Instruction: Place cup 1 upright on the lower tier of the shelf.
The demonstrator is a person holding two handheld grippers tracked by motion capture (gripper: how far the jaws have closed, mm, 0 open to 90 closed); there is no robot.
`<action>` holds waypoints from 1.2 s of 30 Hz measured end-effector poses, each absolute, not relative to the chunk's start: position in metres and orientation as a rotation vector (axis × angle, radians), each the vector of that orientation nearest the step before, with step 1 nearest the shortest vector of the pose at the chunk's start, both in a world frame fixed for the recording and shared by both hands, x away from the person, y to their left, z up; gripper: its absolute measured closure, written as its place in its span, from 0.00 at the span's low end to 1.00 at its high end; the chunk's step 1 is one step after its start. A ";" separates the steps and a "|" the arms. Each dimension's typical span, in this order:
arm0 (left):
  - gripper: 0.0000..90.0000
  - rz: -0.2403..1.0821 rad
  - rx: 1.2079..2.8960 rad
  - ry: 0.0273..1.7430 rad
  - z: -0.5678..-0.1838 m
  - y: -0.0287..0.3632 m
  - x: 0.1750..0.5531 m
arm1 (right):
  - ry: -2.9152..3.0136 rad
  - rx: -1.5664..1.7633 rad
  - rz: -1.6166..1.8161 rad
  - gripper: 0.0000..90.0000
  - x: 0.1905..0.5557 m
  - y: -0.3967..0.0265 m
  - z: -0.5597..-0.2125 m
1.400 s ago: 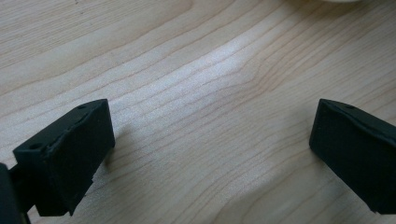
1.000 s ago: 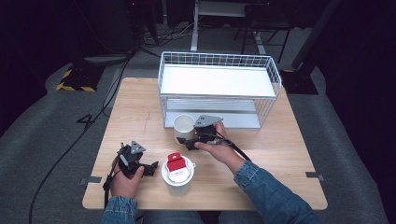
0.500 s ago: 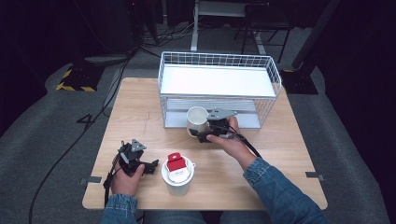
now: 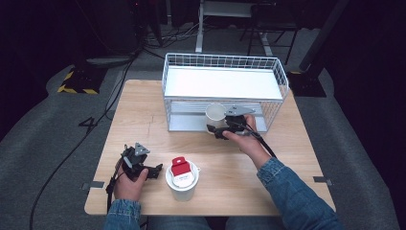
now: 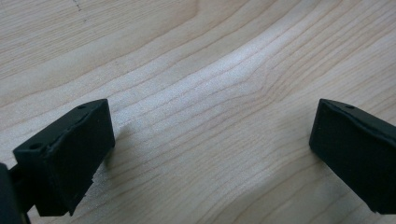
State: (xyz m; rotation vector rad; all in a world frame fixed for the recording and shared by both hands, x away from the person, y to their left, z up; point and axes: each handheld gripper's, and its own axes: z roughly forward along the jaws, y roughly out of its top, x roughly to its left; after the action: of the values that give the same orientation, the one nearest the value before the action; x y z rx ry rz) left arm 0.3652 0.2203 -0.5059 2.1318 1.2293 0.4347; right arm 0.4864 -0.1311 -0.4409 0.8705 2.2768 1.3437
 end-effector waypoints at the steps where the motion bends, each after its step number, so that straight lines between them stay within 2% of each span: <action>1: 0.01 0.435 2.131 1.229 -0.506 0.220 0.365 | 2.272 0.883 1.338 0.25 0.488 -0.133 -0.442; 14: 0.01 0.435 2.132 1.229 -0.506 0.220 0.365 | 2.214 1.025 1.304 0.25 0.509 -0.150 -0.455; 36: 0.01 0.435 2.132 1.229 -0.506 0.220 0.365 | 2.134 1.035 1.293 0.25 0.526 -0.141 -0.471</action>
State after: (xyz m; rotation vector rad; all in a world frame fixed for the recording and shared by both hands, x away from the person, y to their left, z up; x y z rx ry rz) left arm 0.3652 0.2203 -0.5059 2.1318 1.2292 0.4347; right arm 0.5260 -0.1409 -0.4712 1.0353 2.1339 1.2927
